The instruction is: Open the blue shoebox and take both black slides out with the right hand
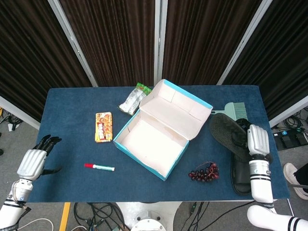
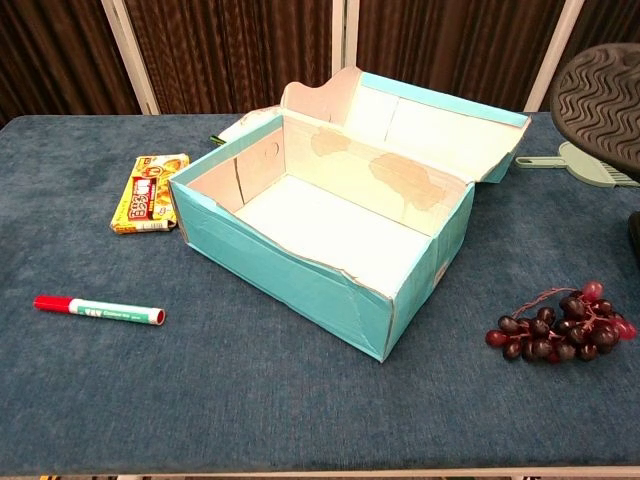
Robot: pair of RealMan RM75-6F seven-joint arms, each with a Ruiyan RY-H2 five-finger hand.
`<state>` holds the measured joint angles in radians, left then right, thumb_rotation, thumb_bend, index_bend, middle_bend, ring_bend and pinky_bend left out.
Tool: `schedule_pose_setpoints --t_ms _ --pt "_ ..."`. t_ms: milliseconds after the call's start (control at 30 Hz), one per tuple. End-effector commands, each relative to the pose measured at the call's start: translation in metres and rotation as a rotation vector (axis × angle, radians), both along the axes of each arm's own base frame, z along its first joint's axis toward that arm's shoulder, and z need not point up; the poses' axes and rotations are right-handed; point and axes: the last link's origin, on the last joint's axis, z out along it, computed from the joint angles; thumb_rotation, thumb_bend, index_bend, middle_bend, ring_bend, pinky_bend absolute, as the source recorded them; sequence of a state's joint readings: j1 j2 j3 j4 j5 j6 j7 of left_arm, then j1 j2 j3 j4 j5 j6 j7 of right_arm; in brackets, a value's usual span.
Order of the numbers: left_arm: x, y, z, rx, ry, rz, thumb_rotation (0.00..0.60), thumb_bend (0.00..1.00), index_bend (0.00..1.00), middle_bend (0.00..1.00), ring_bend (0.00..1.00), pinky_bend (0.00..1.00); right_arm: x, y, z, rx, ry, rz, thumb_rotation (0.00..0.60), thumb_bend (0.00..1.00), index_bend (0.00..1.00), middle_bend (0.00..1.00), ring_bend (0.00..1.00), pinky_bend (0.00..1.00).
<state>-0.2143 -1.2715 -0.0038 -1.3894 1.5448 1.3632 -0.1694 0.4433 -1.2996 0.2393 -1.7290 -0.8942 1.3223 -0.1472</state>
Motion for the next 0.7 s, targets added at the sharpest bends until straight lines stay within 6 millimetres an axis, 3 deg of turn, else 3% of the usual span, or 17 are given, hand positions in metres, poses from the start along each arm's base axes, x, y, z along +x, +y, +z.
schedule_pose_setpoints --t_ms 33,400,700 --pt "0.000 0.000 0.000 0.000 -0.001 -0.001 0.600 0.11 0.15 0.14 0.06 0.35 -0.007 0.003 -0.002 0.014 0.008 -0.027 0.600 0.45 0.79 0.67 0.52 0.64" --pt "0.000 -0.001 -0.003 -0.008 0.004 0.001 0.600 0.11 0.15 0.14 0.06 0.35 -0.010 -0.005 -0.027 0.091 -0.079 -0.066 0.600 0.44 0.78 0.66 0.51 0.64" --pt "-0.003 -0.001 0.000 0.001 0.005 0.007 0.600 0.11 0.15 0.14 0.06 0.35 -0.007 -0.009 -0.033 0.144 -0.081 -0.065 0.600 0.33 0.62 0.60 0.41 0.53"
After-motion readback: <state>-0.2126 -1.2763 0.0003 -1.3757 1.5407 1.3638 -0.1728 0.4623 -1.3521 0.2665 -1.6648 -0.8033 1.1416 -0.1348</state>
